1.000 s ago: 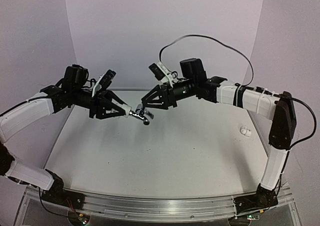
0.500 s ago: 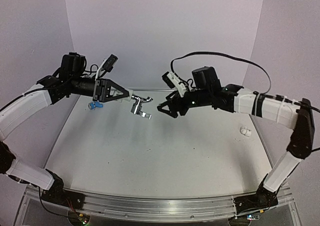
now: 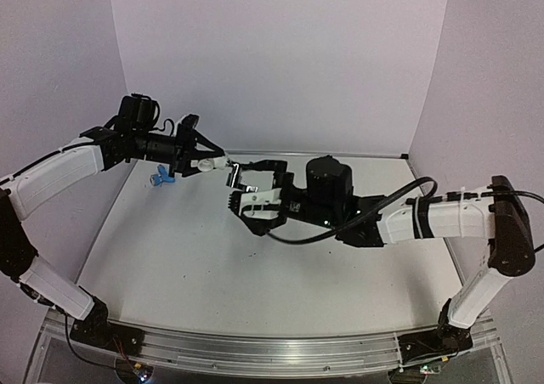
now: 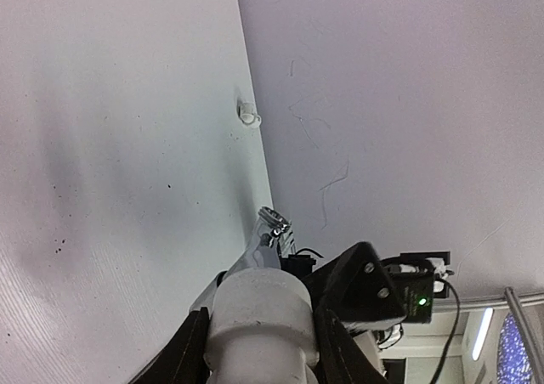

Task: Install the water faucets
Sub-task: Screw the water faucet onto the adaptor.

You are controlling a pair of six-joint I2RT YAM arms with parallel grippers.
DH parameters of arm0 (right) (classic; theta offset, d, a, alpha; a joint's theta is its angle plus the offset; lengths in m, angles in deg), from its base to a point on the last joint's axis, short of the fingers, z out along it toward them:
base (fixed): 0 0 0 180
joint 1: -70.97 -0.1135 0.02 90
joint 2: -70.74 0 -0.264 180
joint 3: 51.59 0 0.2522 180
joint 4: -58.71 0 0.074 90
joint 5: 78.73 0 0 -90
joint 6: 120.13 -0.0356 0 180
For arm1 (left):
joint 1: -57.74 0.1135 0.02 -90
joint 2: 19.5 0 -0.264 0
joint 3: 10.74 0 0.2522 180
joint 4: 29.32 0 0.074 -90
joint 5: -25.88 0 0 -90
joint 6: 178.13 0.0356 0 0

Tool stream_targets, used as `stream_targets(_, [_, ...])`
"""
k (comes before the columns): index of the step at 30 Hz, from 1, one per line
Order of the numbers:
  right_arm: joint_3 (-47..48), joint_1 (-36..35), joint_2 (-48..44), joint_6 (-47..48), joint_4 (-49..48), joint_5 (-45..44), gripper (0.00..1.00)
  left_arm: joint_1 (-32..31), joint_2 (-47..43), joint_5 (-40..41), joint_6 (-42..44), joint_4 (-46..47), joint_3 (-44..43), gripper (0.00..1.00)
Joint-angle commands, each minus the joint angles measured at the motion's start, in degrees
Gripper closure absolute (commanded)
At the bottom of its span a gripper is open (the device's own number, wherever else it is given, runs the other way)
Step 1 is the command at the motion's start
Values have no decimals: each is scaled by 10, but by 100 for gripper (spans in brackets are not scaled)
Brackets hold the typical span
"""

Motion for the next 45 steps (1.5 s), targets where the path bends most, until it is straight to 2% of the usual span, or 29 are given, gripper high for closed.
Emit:
stream_targets(1, [22, -17, 44, 113, -154, -73, 2, 0, -17, -22, -61, 37, -18, 100])
stream_targets(4, [34, -23, 83, 158, -226, -112, 2, 0, -17, -30, -68, 41, -13, 100])
stream_targets(9, [73, -33, 141, 244, -287, -180, 3, 0, -20, -37, -67, 42, -6, 100])
stream_targets(11, [83, -35, 160, 273, -318, -206, 6, 0, -21, -42, -64, 42, -2, 100])
stream_targets(13, [88, -35, 160, 260, -328, -221, 13, 0, -22, -43, -59, 42, 0, 100])
stream_targets(17, [62, -35, 105, 184, -233, -163, 42, 0, -24, -44, -35, 42, 6, 100])
stream_targets(23, [93, -30, 50, 50, -22, -88, 65, 0, -29, -54, 39, 41, 18, 100])
stream_targets(24, [108, -26, 43, 18, 18, -69, 71, 0, -27, -63, 50, 41, 20, 100])
stream_targets(26, [134, -5, 33, -71, 81, -13, 75, 0, -20, -92, 73, 40, 22, 100])
stream_targets(28, [185, 35, 30, -165, 168, 91, 75, 0, -17, -116, 104, 35, 27, 100])
stream_targets(30, [240, 95, 43, -287, 246, 231, 73, 0, -18, -137, 144, 20, 32, 100])
stream_targets(32, [289, 140, 76, -383, 287, 316, 62, 0, -24, -159, 172, 15, 36, 100])
stream_targets(34, [336, 172, 116, -466, 320, 365, 55, -5, -36, -180, 196, 15, 40, 100])
stream_targets(37, [387, 228, 178, -644, 328, 401, 52, -15, -54, -210, 215, 15, 45, 100])
stream_targets(39, [406, 255, 213, -759, 333, 426, 51, -16, -63, -199, 217, 15, 49, 100])
stream_targets(40, [409, 261, 218, -773, 345, 408, 52, -15, -67, -182, 211, 14, 50, 100])
stream_targets(42, [366, 255, 186, -732, 353, 371, 52, -15, -61, -156, 188, 13, 47, 100])
stream_targets(45, [298, 244, 121, -666, 335, 345, 45, -15, -44, -124, 141, 13, 35, 100])
